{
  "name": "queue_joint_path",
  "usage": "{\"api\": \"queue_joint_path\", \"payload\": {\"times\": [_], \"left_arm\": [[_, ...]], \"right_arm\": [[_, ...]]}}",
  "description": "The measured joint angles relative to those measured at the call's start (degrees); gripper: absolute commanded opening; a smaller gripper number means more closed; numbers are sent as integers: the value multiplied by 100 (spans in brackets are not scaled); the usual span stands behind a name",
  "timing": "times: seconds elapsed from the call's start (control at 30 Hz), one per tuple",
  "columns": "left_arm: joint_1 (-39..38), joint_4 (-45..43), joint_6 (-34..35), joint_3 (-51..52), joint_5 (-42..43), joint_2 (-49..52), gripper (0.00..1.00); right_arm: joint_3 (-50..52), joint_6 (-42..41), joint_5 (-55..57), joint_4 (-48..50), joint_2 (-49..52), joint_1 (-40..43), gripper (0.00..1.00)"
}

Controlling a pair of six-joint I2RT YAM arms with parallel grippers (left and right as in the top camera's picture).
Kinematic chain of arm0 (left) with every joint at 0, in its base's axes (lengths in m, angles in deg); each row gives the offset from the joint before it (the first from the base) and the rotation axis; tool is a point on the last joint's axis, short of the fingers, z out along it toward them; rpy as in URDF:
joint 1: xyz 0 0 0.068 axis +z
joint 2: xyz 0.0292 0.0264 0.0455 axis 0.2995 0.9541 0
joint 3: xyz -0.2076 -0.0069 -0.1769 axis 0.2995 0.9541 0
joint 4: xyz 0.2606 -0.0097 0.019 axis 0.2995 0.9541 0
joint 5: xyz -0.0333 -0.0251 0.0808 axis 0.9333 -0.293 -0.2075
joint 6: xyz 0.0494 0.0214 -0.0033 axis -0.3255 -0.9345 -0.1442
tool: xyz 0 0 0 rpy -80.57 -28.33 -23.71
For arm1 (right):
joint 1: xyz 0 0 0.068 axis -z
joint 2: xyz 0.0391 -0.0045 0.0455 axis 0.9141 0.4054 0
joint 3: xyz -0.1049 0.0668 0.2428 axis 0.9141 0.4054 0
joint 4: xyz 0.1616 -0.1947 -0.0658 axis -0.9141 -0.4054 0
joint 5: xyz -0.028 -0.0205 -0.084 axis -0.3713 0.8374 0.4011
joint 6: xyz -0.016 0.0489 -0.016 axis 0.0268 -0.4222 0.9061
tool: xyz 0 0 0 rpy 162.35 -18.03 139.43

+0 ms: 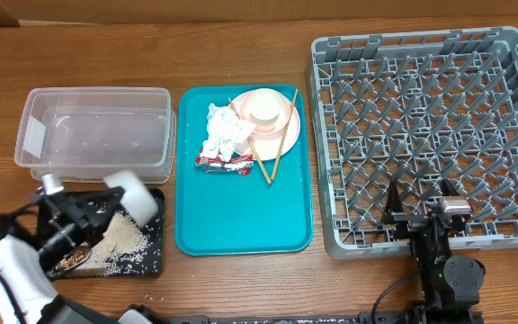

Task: Sort waste into correct bins and load items into the dishwasher
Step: 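Tilt the bowl with the left gripper to dump rice onto the black tray, then carry the emptied bowl back and set it on the teal tray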

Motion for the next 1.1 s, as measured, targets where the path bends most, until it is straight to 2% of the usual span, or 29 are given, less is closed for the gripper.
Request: {"api": "queue_joint_path", "payload": {"times": [0.17, 0.37, 0.57, 0.73, 0.93, 1.1], "left_arm": [[-1058, -24, 192, -365, -275, 2, 4], [-2568, -507, 1180, -1281, -1167, 2, 4], [-4776, -1554, 2756, -1600, -2669, 2, 4], [-6489, -2026, 3810, -1602, -4210, 2, 4], [-8214, -2159, 4607, -1602, -6179, 166, 4], [-9047, -2284, 4955, -1604, -7018, 597, 4]], "right_arm": [[0, -2, 0, 2, 0, 0, 100], [0, 0, 0, 2, 0, 0, 100], [0, 0, 2, 0, 0, 0, 100], [0, -2, 0, -2, 0, -2, 100], [0, -2, 0, 0, 0, 0, 100], [0, 0, -2, -2, 0, 0, 100]]}}
